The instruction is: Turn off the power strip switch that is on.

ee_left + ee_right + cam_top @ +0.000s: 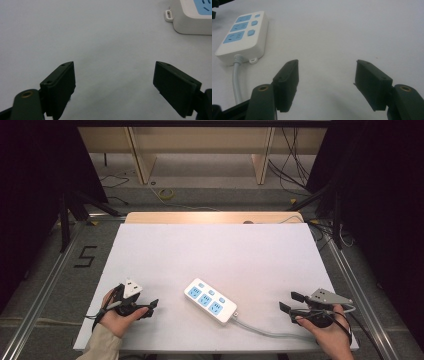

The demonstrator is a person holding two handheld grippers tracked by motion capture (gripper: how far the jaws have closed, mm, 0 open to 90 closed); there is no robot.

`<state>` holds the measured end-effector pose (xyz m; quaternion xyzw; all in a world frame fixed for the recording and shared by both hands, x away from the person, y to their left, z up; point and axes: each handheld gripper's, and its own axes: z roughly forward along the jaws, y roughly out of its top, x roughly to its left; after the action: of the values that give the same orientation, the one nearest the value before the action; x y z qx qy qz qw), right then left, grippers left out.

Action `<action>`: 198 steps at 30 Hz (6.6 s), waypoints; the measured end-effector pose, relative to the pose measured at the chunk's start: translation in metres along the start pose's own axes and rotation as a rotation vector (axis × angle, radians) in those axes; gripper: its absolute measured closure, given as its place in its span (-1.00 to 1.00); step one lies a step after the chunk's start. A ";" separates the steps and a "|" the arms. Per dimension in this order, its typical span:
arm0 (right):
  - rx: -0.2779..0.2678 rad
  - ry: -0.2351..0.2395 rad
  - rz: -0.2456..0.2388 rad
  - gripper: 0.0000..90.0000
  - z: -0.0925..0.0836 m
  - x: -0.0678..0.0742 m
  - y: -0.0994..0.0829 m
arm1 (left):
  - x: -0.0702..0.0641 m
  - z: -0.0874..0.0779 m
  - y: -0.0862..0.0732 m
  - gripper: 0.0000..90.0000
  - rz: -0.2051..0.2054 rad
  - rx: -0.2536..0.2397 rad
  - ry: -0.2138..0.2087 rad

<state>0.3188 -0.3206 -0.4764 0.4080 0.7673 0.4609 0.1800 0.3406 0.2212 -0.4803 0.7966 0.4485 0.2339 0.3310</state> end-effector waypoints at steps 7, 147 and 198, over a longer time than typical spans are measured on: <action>-0.003 -0.002 -0.004 -0.19 -0.001 0.000 0.000 | 0.001 -0.002 0.001 -0.50 -0.013 -0.008 0.003; 0.000 -0.017 -0.028 -0.18 0.000 0.001 0.002 | -0.015 0.002 0.059 0.99 -0.002 0.069 -0.003; 0.001 -0.020 -0.030 -0.18 0.000 0.001 0.002 | -0.040 0.017 0.082 0.99 0.042 0.062 -0.040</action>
<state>0.3190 -0.3188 -0.4750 0.4010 0.7717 0.4538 0.1943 0.3783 0.1504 -0.4344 0.8202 0.4320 0.2109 0.3101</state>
